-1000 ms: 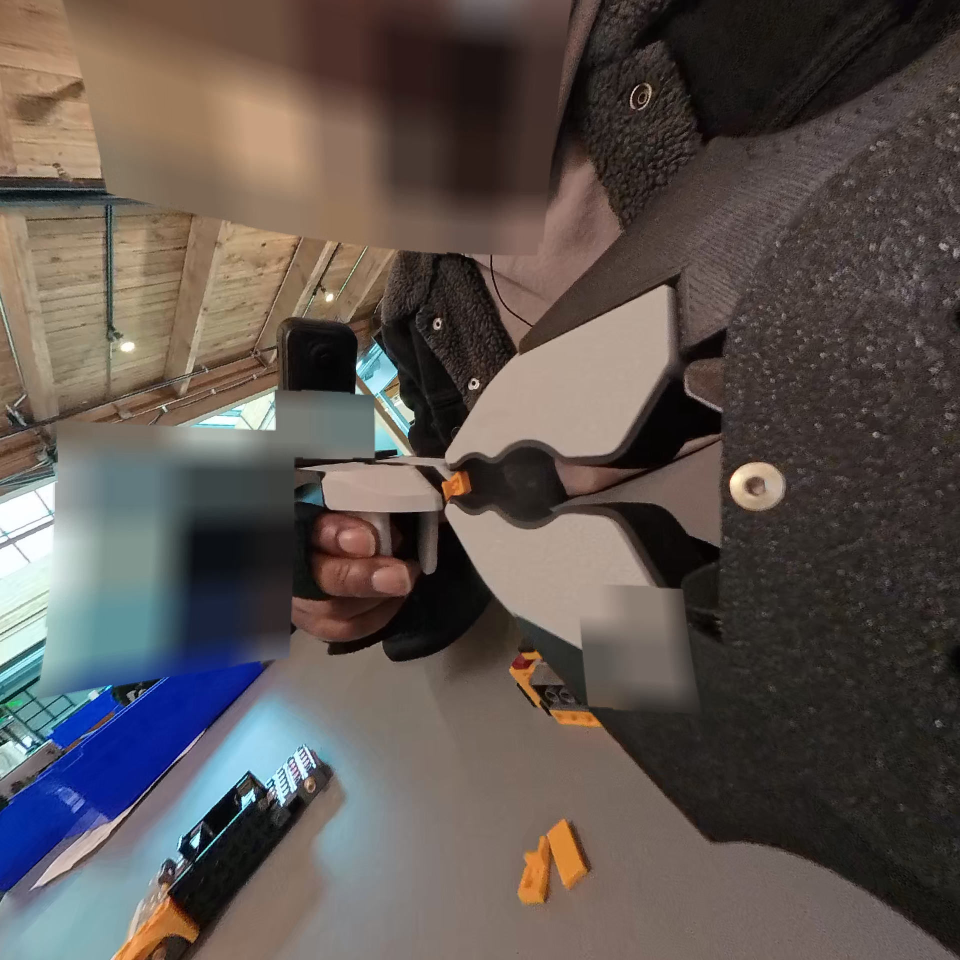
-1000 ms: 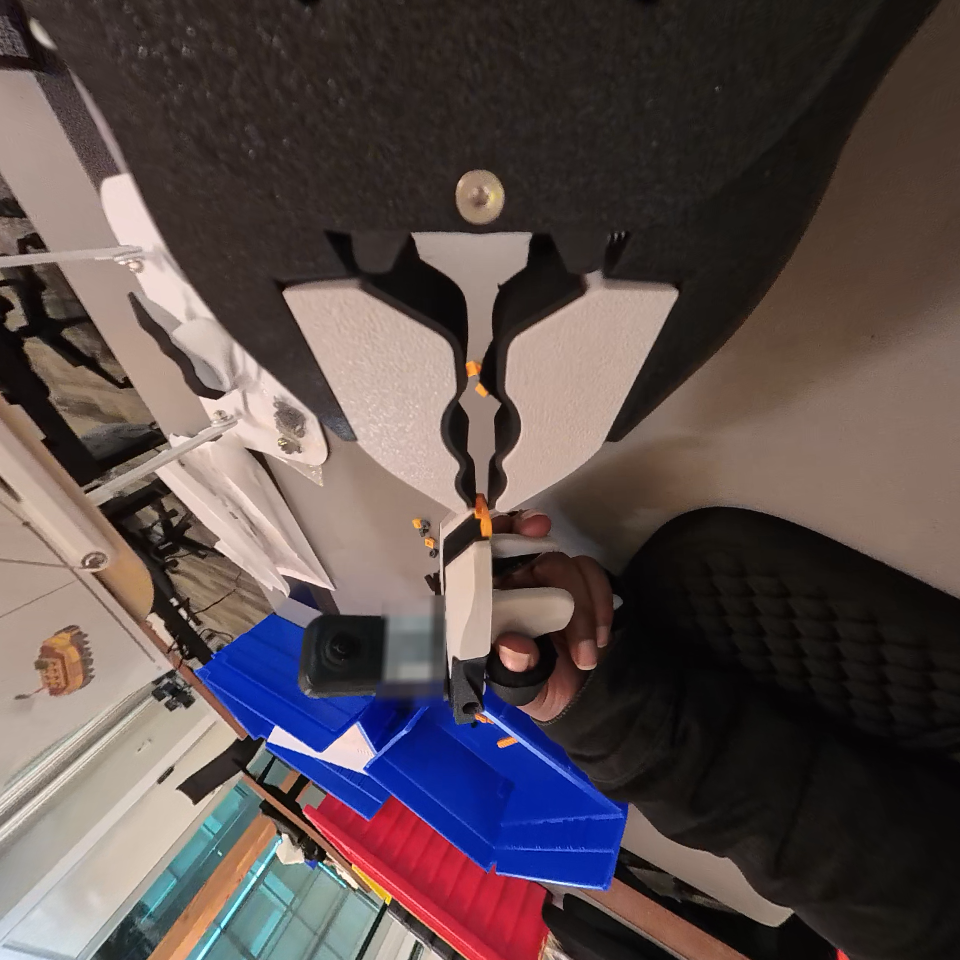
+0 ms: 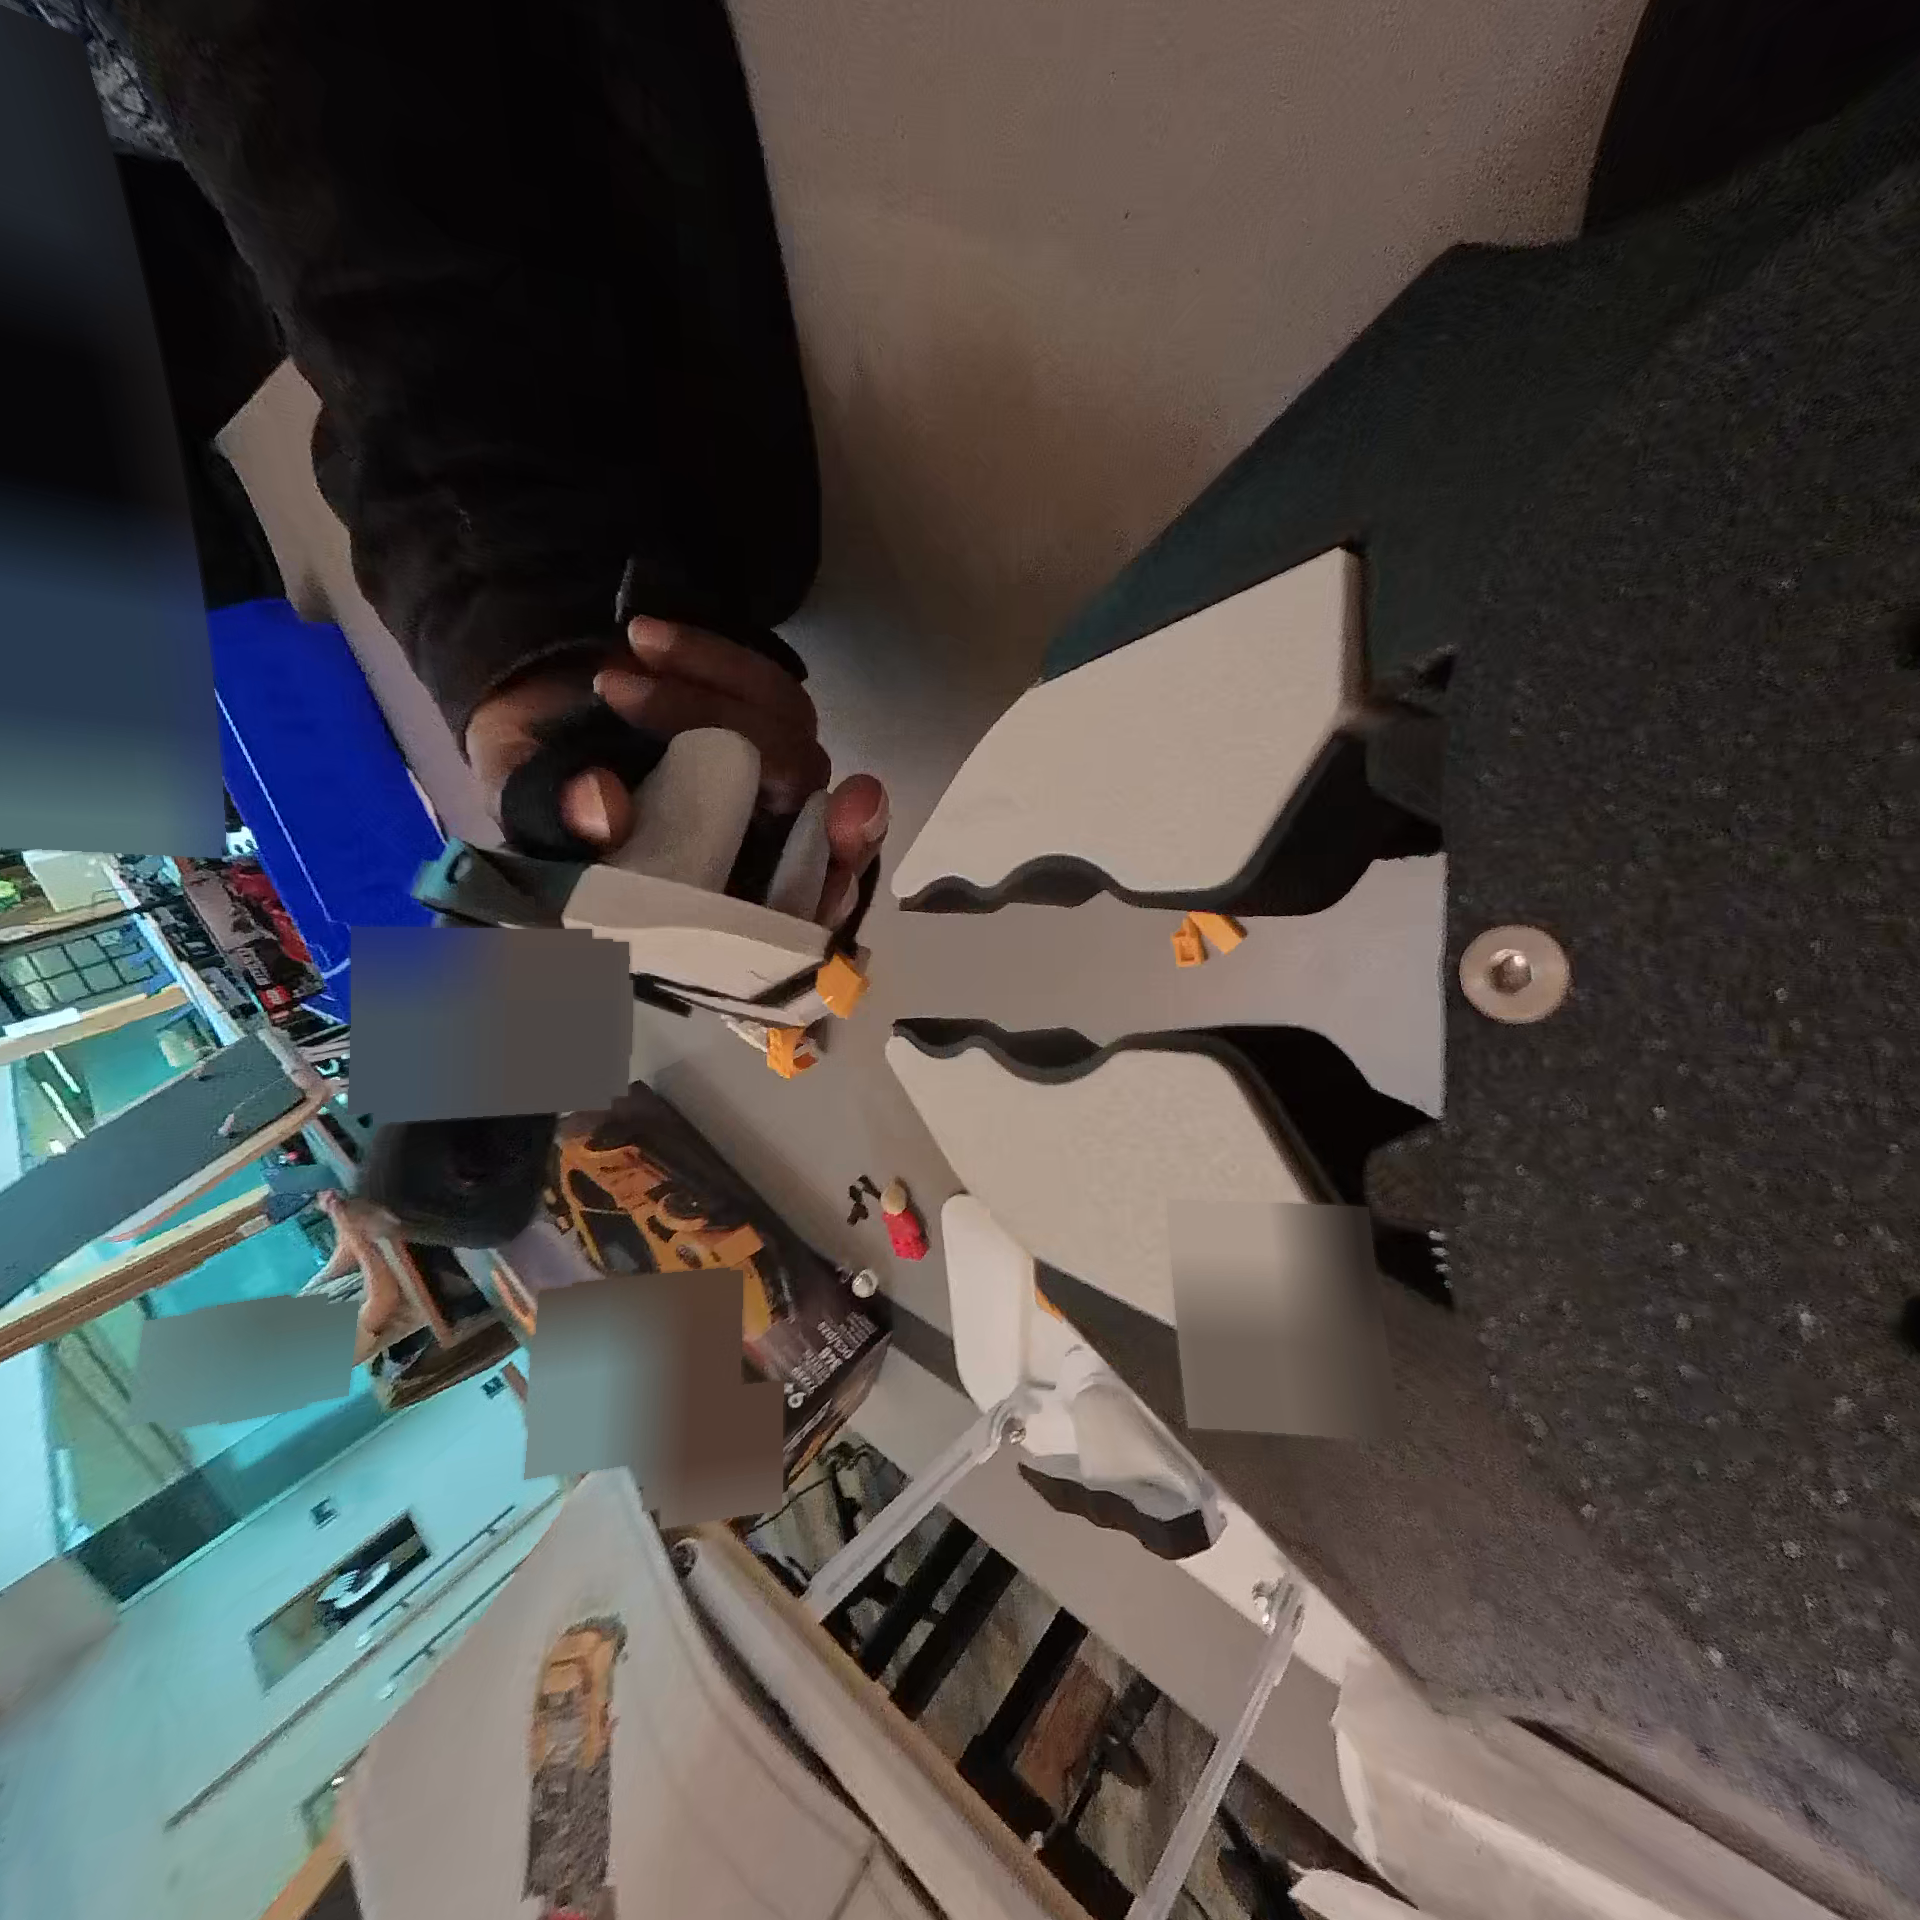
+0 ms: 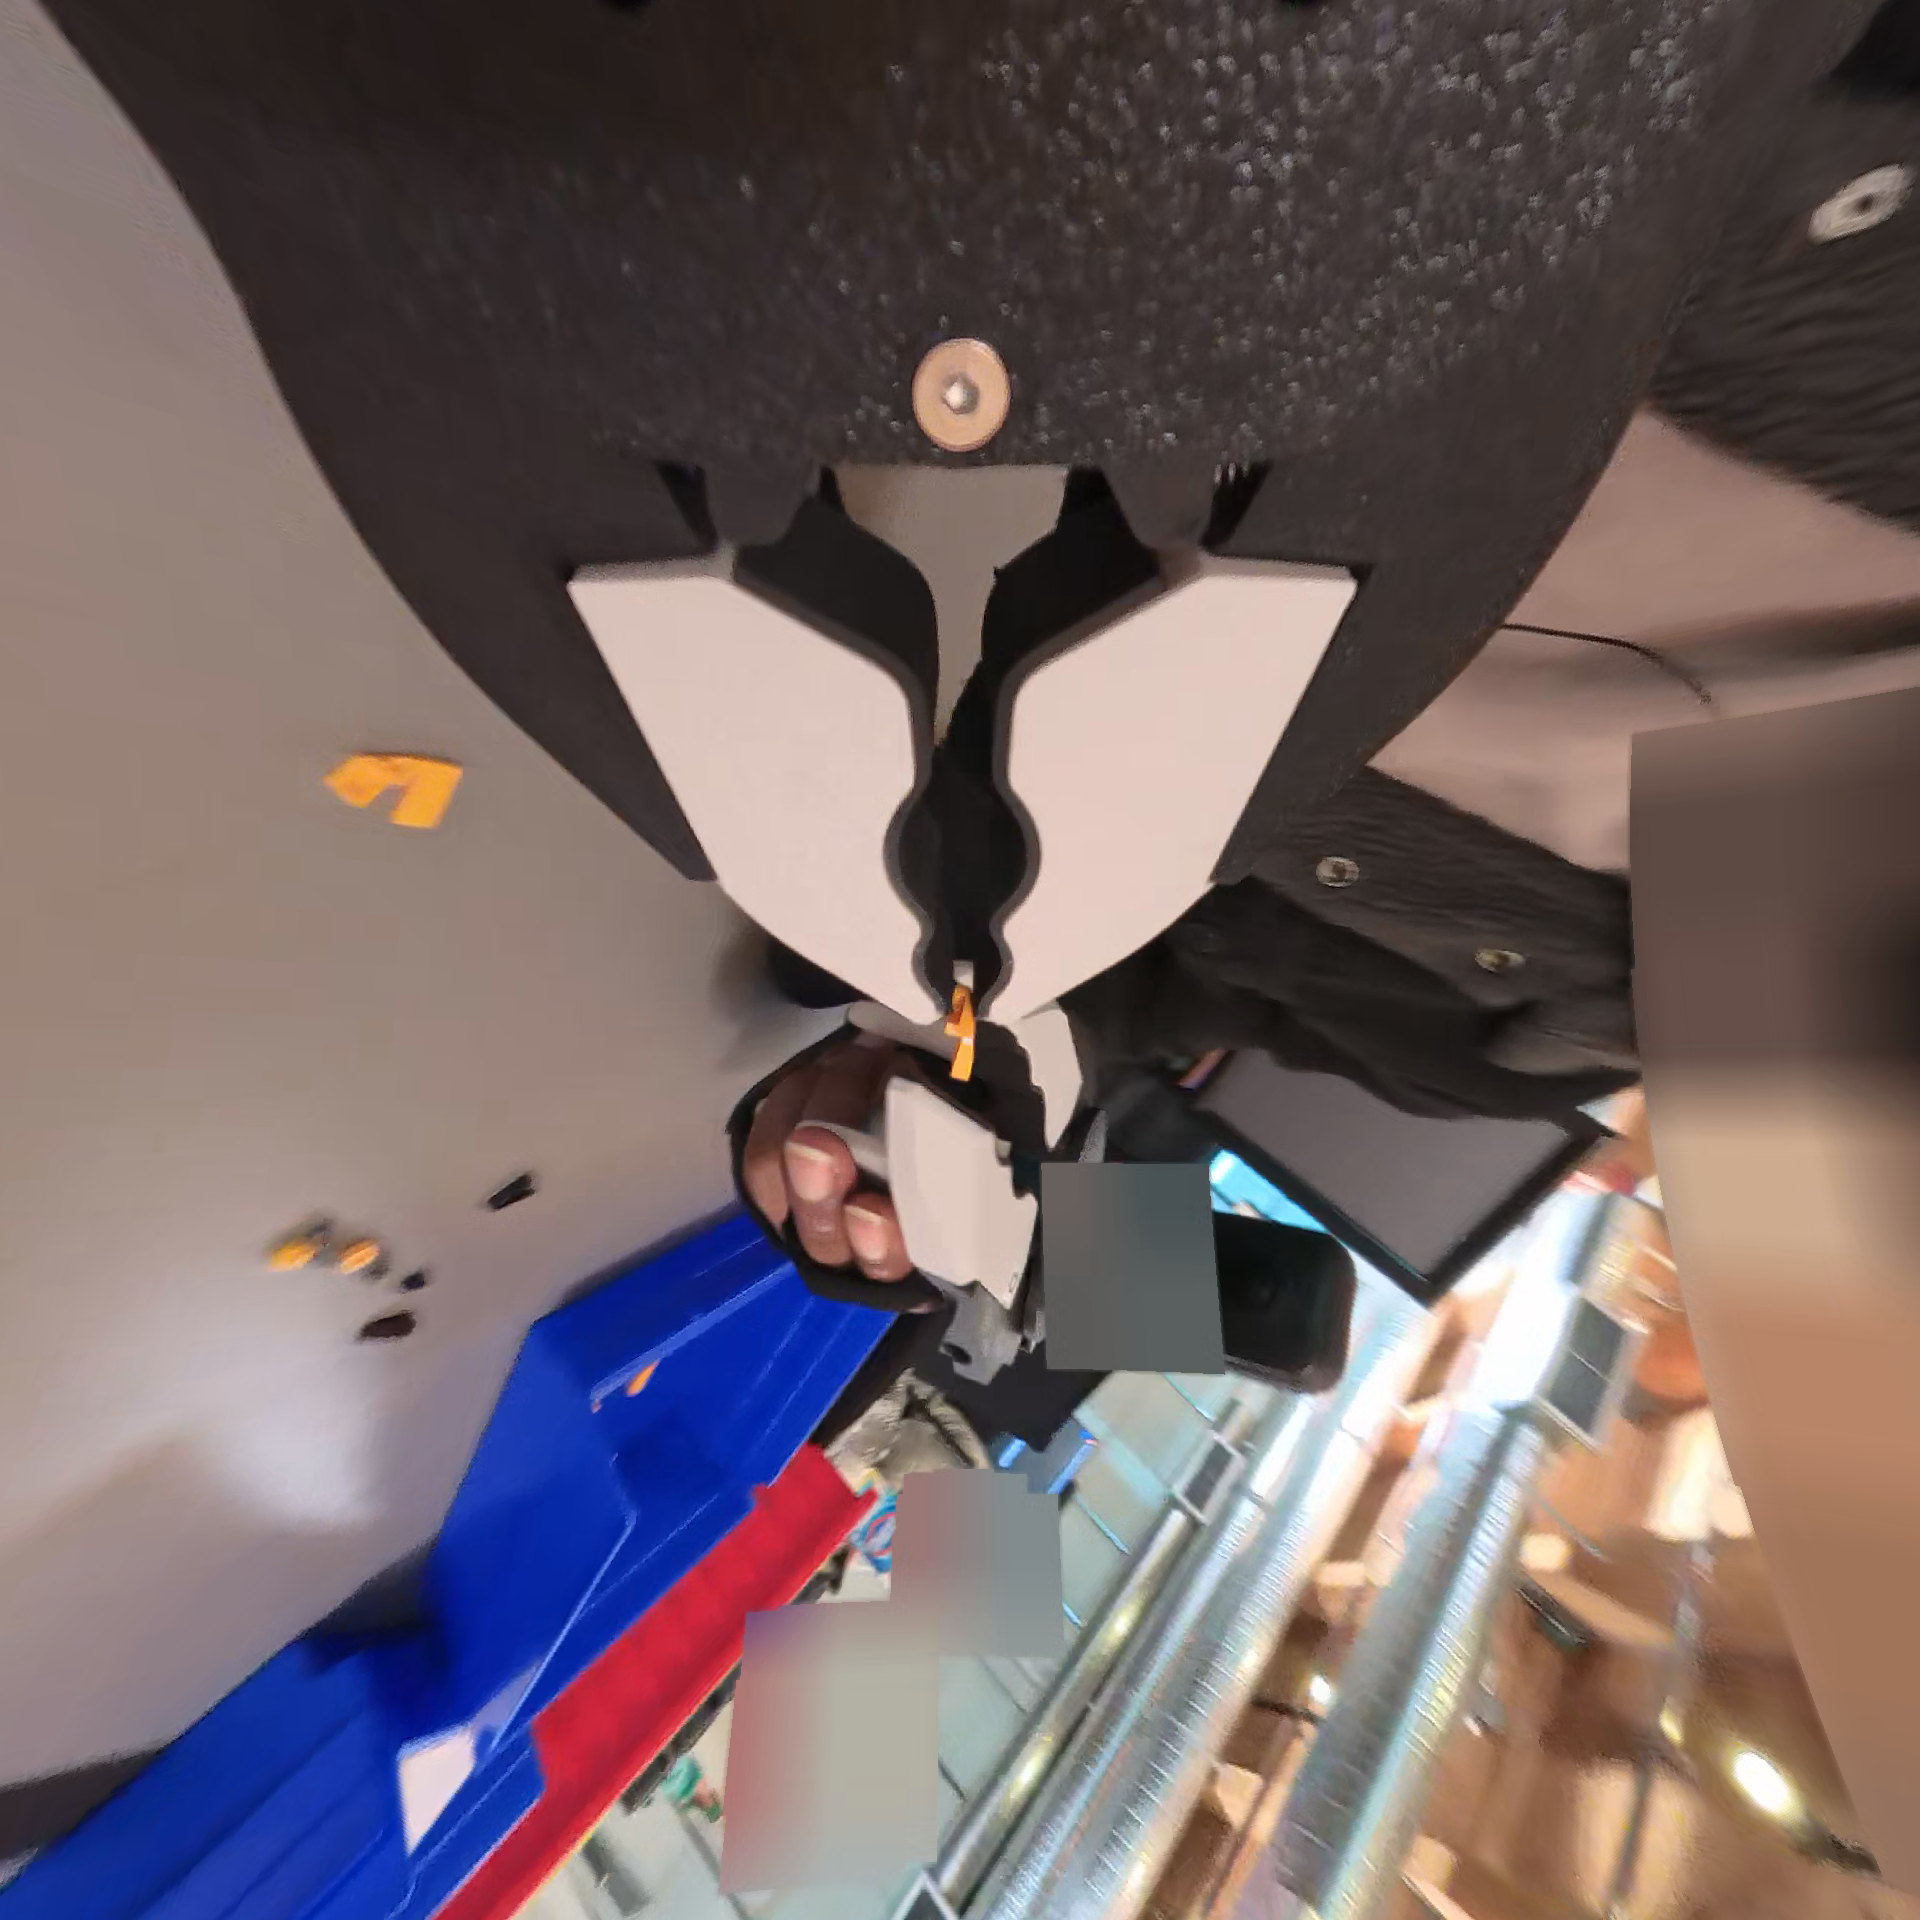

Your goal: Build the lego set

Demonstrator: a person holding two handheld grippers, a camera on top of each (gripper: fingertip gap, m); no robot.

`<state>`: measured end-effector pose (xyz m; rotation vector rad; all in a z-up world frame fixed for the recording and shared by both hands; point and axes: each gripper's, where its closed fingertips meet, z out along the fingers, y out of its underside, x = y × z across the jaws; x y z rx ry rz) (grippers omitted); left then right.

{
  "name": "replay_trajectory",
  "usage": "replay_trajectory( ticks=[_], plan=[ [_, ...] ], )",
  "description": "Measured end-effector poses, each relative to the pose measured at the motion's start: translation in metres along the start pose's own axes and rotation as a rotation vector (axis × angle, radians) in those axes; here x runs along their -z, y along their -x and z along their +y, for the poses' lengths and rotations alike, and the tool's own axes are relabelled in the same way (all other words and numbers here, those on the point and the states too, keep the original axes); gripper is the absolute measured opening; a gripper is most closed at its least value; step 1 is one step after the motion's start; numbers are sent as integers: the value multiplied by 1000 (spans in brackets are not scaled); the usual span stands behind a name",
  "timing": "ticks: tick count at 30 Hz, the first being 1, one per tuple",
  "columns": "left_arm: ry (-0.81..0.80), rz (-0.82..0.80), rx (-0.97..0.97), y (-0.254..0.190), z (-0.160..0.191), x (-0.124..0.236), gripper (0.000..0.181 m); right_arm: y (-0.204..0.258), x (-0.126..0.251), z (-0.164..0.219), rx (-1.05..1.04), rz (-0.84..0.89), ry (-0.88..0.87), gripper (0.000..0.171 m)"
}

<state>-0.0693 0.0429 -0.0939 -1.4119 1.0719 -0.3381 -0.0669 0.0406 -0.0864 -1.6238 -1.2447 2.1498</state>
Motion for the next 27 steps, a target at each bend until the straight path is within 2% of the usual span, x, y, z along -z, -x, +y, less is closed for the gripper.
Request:
replay_trajectory(
  ticks=[13,27],
  plan=[
    [-11,31,-68,-10,-3,0,10,-1,-8,15,-52,-20,83,3],
    [36,42,-4,-8,16,-4,8,-20,-5,19,-67,68,91,3]
  ],
)
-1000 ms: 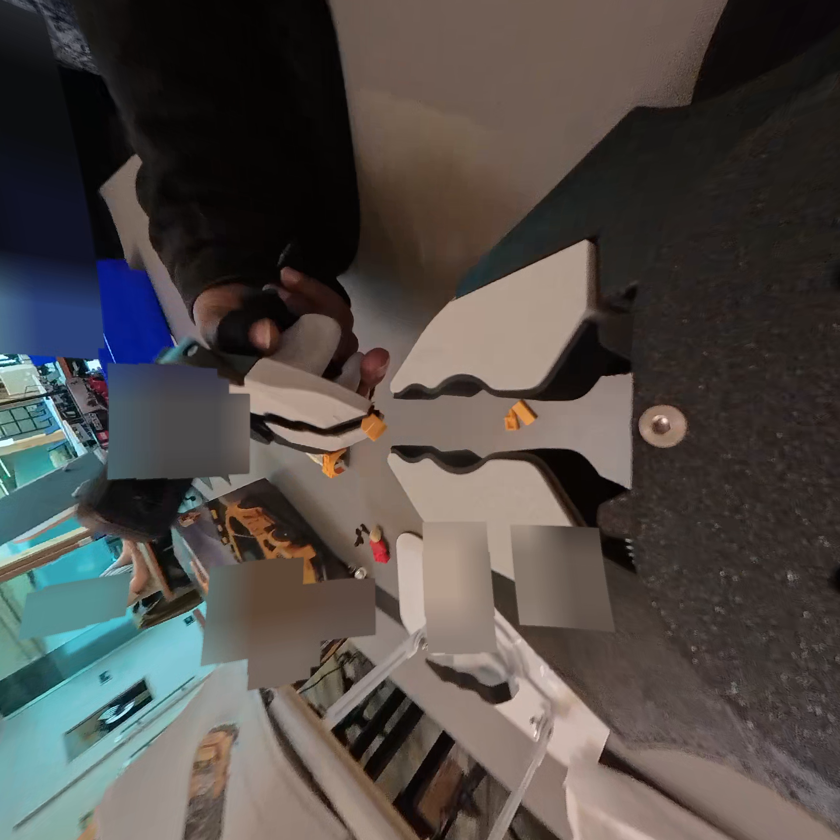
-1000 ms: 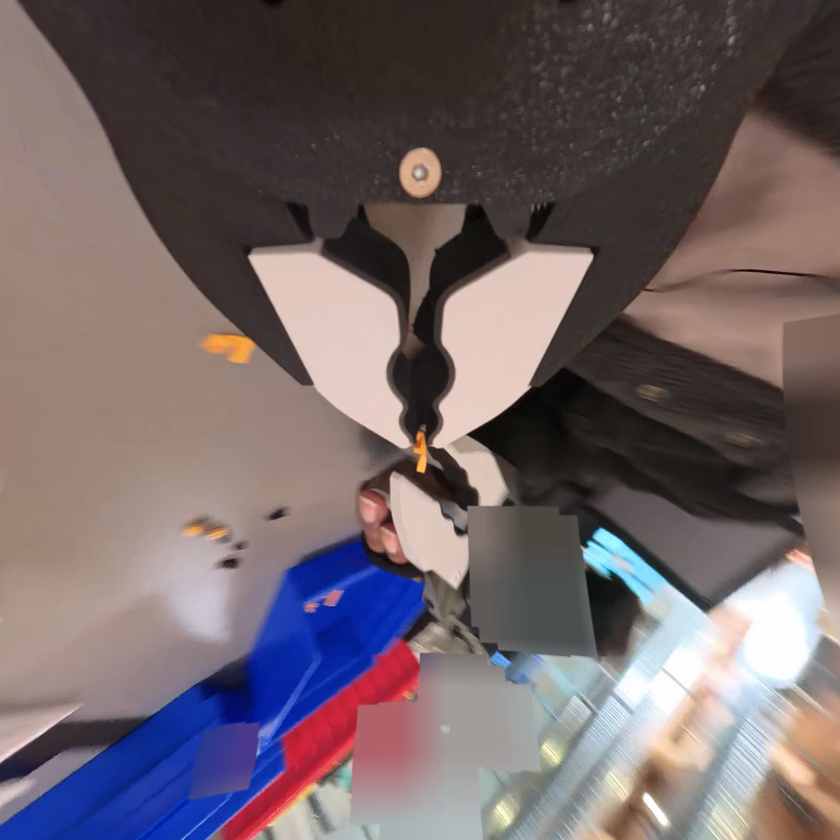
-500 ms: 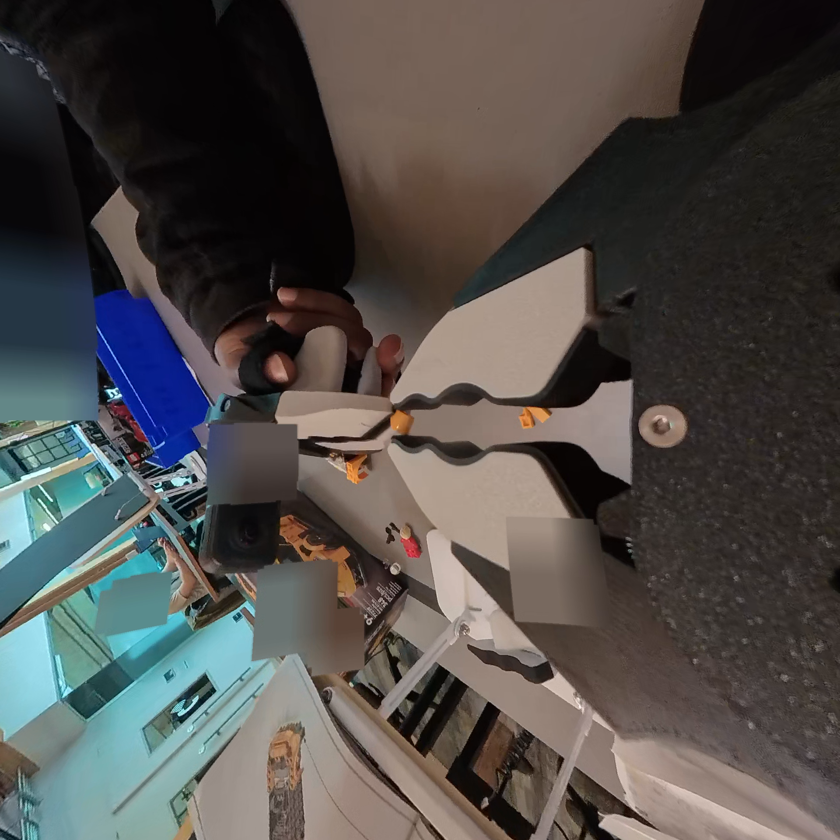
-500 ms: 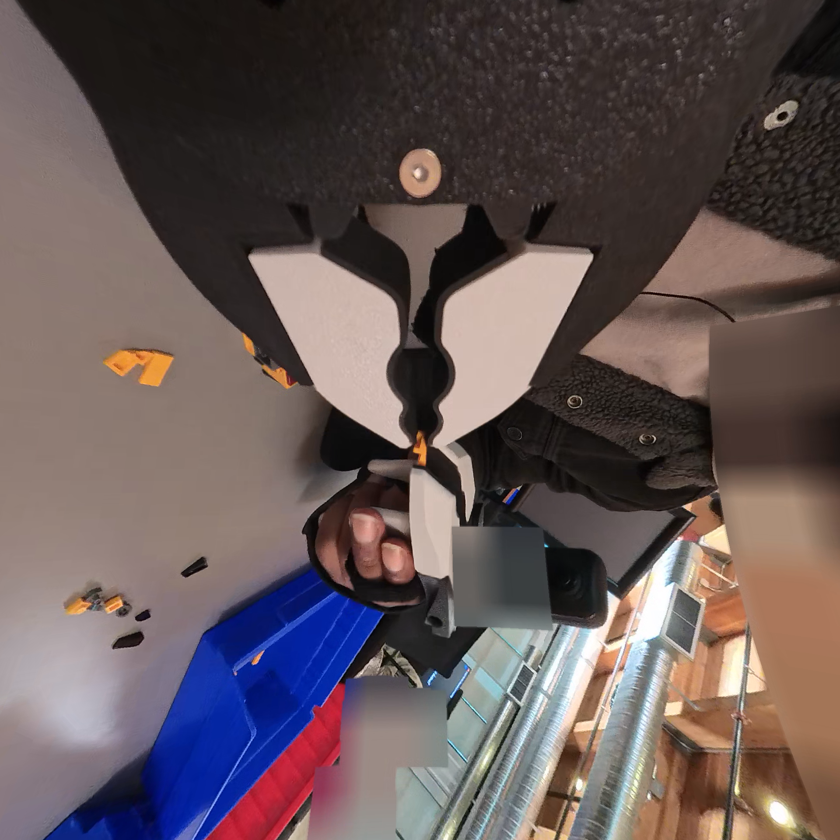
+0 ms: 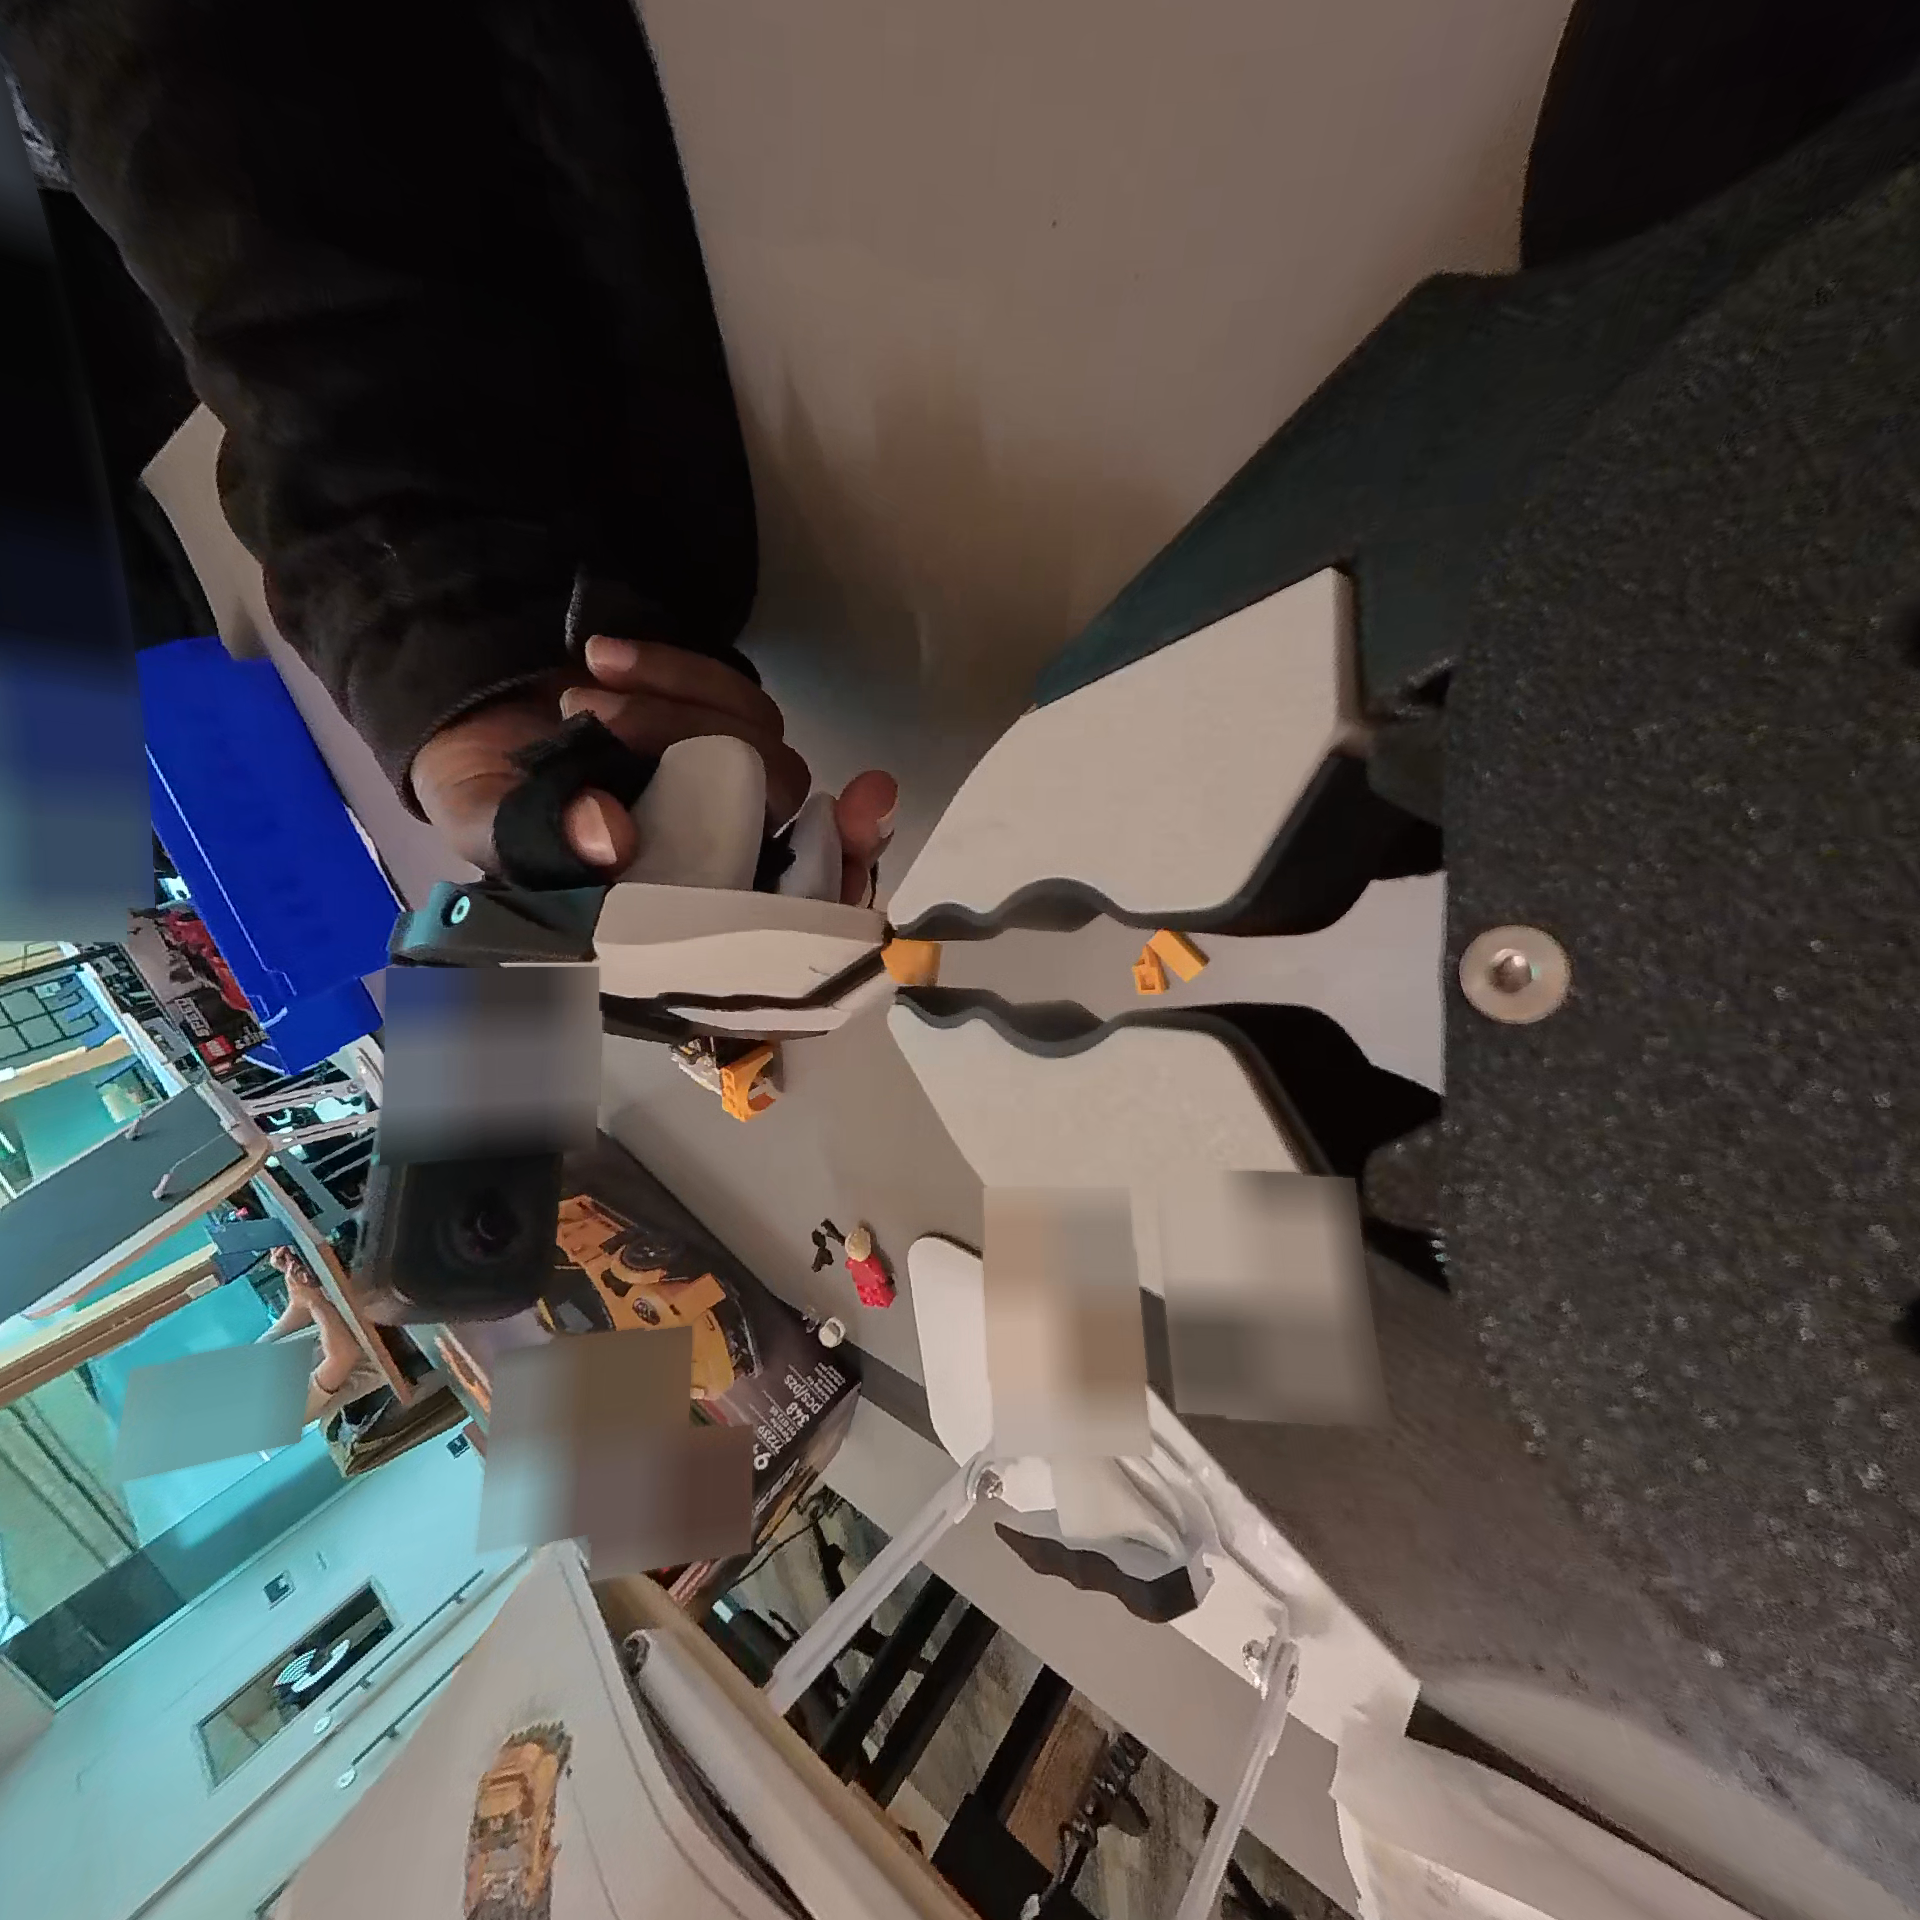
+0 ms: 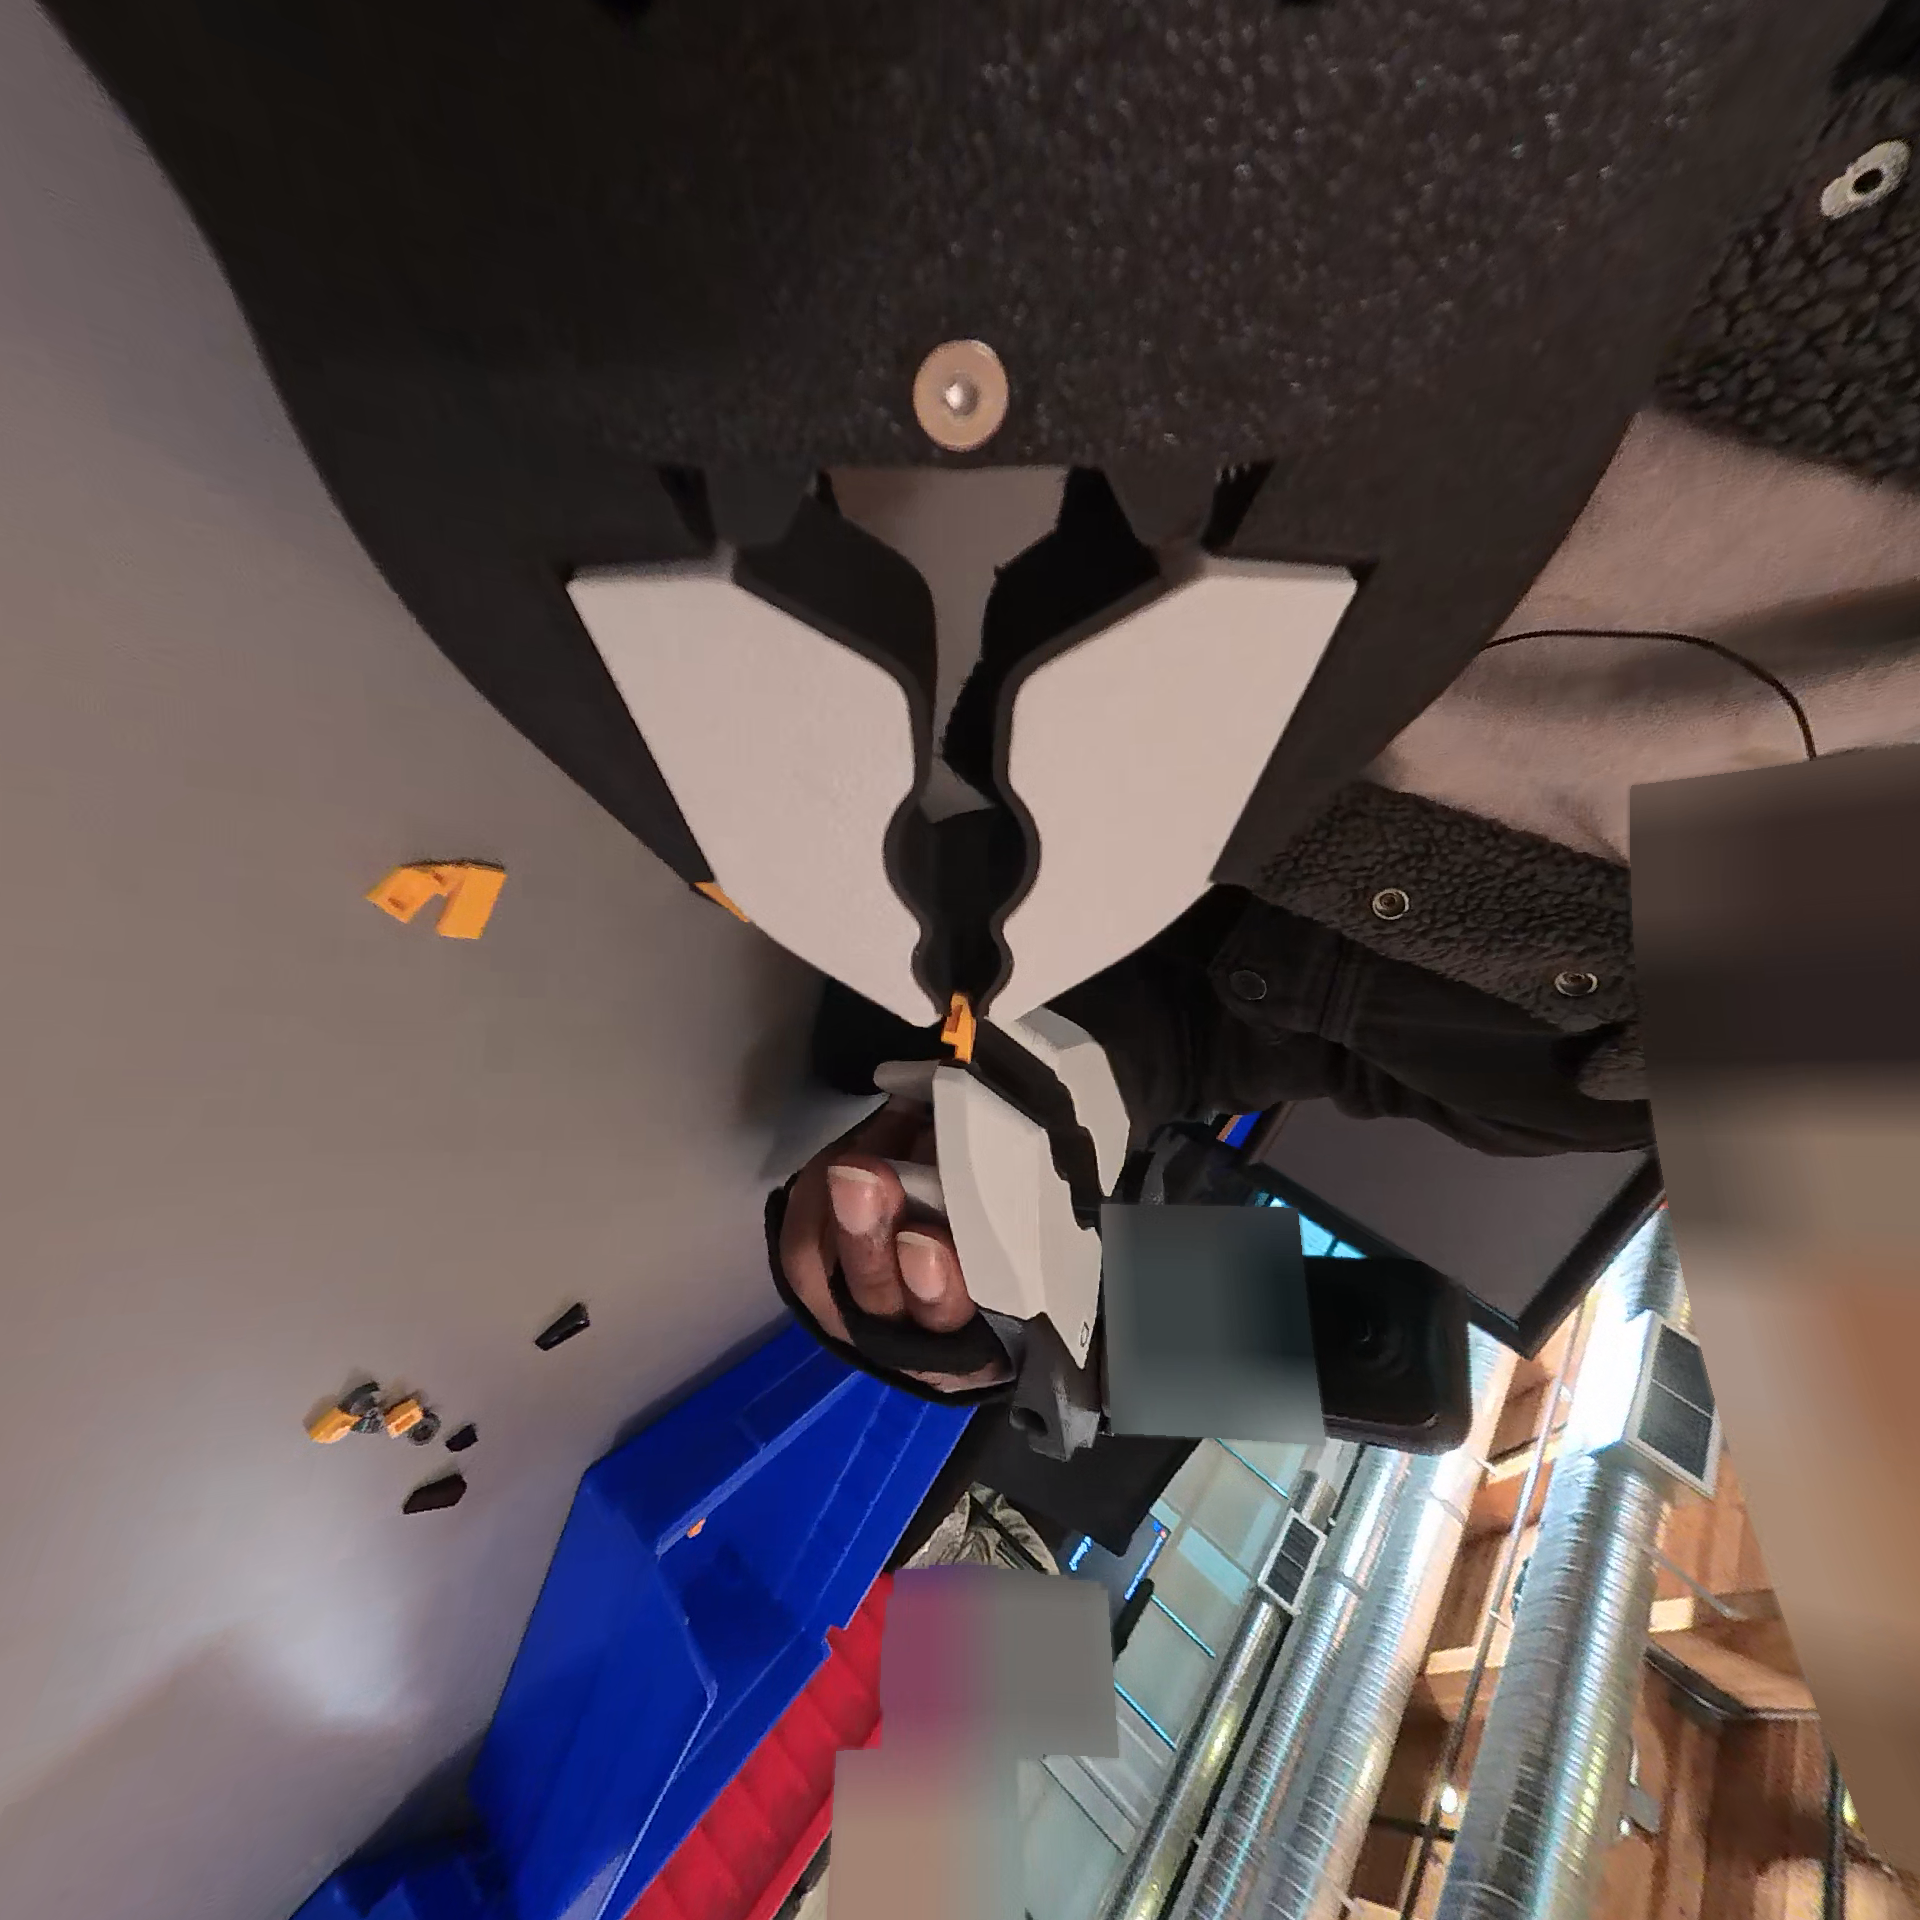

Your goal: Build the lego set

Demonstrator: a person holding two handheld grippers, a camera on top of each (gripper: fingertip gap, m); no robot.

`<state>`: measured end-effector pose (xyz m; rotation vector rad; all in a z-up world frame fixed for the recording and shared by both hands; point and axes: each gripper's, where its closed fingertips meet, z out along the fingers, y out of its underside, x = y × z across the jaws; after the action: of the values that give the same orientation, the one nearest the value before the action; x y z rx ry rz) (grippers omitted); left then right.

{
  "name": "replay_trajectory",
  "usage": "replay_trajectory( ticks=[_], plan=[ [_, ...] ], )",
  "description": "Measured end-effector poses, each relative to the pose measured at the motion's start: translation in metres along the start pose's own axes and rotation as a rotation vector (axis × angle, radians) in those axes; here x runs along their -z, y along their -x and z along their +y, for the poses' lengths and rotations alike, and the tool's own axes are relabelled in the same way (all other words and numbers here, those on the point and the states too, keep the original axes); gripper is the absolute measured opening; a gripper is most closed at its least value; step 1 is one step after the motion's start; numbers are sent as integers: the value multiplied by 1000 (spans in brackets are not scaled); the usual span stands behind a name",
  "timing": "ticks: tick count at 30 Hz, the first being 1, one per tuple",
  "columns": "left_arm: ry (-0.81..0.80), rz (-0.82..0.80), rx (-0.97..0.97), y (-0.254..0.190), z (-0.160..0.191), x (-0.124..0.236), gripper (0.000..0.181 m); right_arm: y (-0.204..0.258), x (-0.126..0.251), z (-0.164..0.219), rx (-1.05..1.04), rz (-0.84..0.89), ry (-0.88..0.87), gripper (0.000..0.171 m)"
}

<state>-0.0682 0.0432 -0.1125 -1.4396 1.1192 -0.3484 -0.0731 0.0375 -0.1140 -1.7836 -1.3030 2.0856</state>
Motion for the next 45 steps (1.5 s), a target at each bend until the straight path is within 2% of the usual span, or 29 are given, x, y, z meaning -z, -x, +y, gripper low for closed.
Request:
replay_trajectory(
  ticks=[4,7,9,12,15,17,29,45],
  plan=[
    [-16,-6,104,10,5,2,8,-1,6,-10,51,19,-57,9],
    [91,-29,233,23,30,3,8,-10,17,-26,186,140,-140,9],
    [228,-31,344,27,58,2,8,-16,27,-40,325,269,-207,9],
    [391,-36,446,27,92,5,8,-33,48,-56,556,550,-256,8],
    [467,7,503,18,108,5,8,-45,65,-66,721,778,-274,3],
    [508,28,499,12,116,4,8,-47,70,-68,767,838,-280,2],
    [543,19,411,13,120,8,8,-52,72,-66,730,839,-275,1],
    [527,36,421,15,122,13,22,-53,70,-64,728,835,-254,0]
  ],
)
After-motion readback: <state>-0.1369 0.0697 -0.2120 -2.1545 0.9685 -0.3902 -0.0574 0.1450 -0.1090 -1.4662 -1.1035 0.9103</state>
